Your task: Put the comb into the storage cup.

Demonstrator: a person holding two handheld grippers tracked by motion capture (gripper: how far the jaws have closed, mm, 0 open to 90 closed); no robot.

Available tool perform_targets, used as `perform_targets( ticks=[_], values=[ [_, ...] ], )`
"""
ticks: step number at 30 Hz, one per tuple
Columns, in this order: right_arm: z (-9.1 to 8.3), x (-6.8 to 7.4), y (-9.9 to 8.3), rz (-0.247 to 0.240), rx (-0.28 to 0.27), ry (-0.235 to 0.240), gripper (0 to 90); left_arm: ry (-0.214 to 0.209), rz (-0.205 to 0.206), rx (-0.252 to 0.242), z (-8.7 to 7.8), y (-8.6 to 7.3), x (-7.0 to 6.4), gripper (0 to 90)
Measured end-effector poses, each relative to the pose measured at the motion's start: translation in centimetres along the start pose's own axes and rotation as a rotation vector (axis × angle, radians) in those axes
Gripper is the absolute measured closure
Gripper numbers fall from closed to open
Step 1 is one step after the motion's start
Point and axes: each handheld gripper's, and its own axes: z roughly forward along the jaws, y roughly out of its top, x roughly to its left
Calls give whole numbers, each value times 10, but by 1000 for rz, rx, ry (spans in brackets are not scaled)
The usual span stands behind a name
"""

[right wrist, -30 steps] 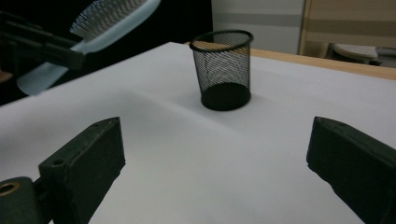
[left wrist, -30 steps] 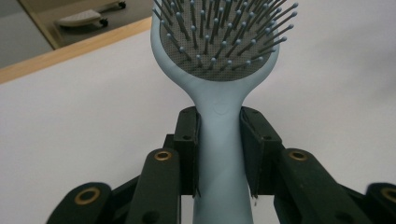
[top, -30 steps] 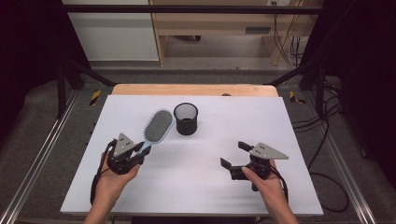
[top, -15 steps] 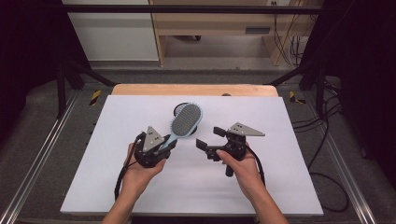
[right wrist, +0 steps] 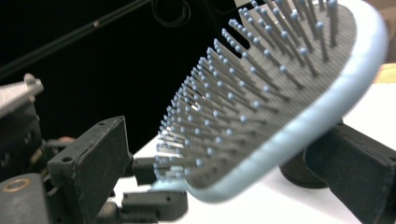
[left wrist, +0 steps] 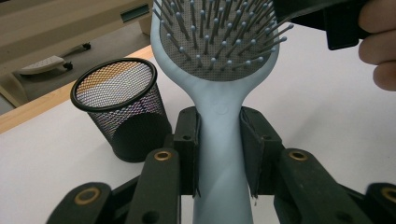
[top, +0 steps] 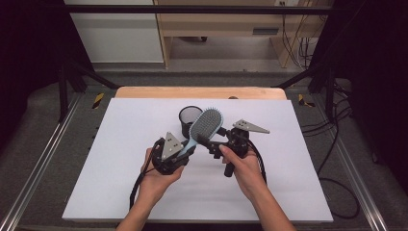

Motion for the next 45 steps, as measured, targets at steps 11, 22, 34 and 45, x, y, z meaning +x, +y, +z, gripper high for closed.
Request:
perform_targets(
  ticks=[11, 22, 34, 45],
  values=[
    [3, -5, 4, 85, -16, 26, 178, -8, -5, -17, 3, 0, -5, 695],
    [0, -11, 6, 118, -14, 29, 326, -20, -21, -31, 5, 0, -4, 694],
    [0, -8, 5, 106, -20, 29, 440, -36, -39, -9, 11, -6, 2, 695],
    [0, -2, 4, 54, -7, 19, 507, -34, -37, -3, 16, -12, 2, 695]
  ],
)
